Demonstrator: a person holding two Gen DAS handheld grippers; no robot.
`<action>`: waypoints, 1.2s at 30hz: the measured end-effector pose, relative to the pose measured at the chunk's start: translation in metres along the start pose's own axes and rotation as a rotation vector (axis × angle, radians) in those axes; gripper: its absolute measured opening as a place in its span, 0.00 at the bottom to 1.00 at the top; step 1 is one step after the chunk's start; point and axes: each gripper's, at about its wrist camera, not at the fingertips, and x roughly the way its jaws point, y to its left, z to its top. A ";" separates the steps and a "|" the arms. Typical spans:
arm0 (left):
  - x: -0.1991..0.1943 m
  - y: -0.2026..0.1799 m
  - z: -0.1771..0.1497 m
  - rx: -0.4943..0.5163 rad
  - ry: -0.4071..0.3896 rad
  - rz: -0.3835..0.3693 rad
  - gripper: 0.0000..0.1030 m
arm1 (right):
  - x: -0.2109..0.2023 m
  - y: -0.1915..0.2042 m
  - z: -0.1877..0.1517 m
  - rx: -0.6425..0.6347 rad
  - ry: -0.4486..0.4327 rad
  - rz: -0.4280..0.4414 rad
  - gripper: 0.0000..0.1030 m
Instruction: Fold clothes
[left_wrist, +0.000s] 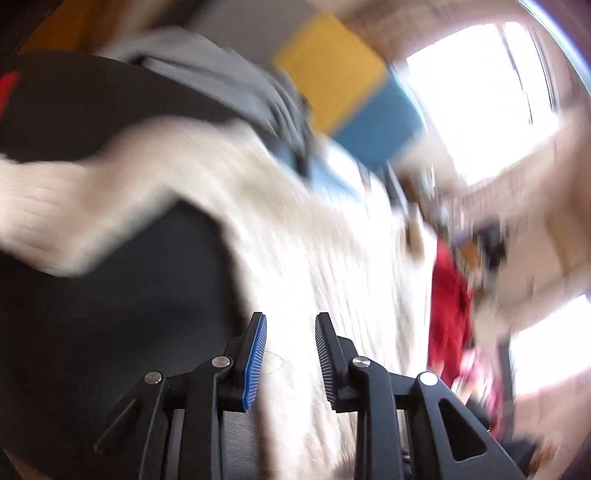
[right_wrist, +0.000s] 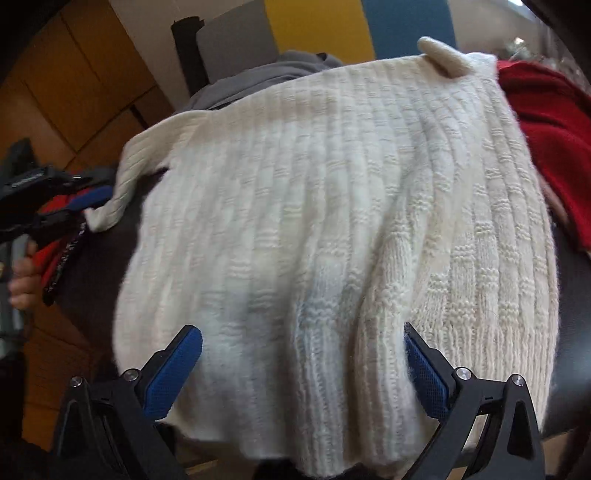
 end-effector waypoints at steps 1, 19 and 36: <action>0.015 -0.009 -0.002 0.033 0.025 0.020 0.26 | 0.000 0.006 -0.002 -0.002 0.021 0.063 1.00; -0.041 0.023 0.036 0.133 -0.083 0.241 0.26 | -0.020 -0.037 0.052 0.096 -0.074 0.374 1.00; 0.097 -0.007 0.173 0.298 -0.022 0.347 0.34 | 0.021 -0.249 0.299 0.343 -0.305 -0.349 0.43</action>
